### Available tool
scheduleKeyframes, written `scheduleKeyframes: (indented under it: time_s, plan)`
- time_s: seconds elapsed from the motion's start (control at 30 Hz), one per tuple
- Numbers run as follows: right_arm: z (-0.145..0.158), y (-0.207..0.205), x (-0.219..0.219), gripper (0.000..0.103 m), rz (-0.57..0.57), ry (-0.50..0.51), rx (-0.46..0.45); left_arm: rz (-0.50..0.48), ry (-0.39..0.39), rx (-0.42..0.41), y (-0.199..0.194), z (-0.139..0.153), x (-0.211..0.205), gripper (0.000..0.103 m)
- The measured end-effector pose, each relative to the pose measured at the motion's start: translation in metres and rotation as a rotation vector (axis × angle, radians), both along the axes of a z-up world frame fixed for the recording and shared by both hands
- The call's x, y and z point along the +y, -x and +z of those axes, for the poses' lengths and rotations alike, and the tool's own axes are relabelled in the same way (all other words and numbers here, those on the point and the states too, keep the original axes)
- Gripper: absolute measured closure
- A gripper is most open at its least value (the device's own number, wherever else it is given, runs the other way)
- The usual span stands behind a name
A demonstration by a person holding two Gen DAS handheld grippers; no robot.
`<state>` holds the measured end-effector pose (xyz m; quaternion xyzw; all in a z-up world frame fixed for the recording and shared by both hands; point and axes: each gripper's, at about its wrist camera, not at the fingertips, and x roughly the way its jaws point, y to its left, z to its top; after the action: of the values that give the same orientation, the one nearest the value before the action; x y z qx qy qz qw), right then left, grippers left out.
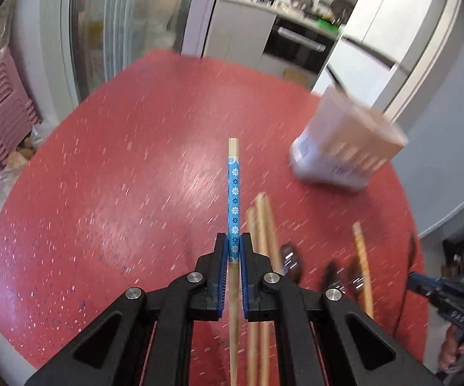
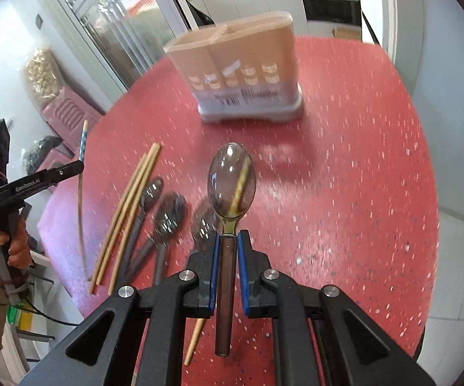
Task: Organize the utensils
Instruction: 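Lift the chopstick and spoon and carry both toward the beige utensil holder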
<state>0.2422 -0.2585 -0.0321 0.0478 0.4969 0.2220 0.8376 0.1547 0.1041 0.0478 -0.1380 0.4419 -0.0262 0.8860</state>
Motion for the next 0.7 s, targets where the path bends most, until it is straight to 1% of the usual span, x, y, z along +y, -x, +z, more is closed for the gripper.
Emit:
scheduleKeyframes:
  time_s: [0.03,0.2,0.33,0.4,0.47,0.63,0.7]
  plan:
    - [0.005,-0.001,0.001,0.091,0.002,-0.006,-0.010,-0.003,0.004,-0.025,0.008,0.009,0.001,0.067]
    - [0.025,-0.008,0.005,0.091,-0.002,-0.029,-0.051,-0.026,0.024,-0.118,0.007,0.044,-0.006,0.067]
    - [0.039,-0.014,0.007,0.091,-0.007,-0.044,-0.077,-0.039,0.039,-0.165,-0.001,0.065,-0.009,0.067]
    - [0.043,-0.015,0.007,0.091,-0.008,-0.047,-0.090,-0.045,0.038,-0.185,-0.004,0.068,-0.019,0.067]
    - [0.050,-0.020,0.008,0.091,-0.008,-0.052,-0.106,-0.053,0.044,-0.205,-0.005,0.078,-0.021,0.067]
    - [0.069,-0.036,0.010,0.091,-0.006,-0.067,-0.136,-0.081,0.054,-0.249,-0.023,0.106,-0.030,0.067]
    - [0.078,-0.045,0.010,0.091,-0.004,-0.068,-0.152,-0.091,0.056,-0.271,-0.033,0.122,-0.033,0.067]
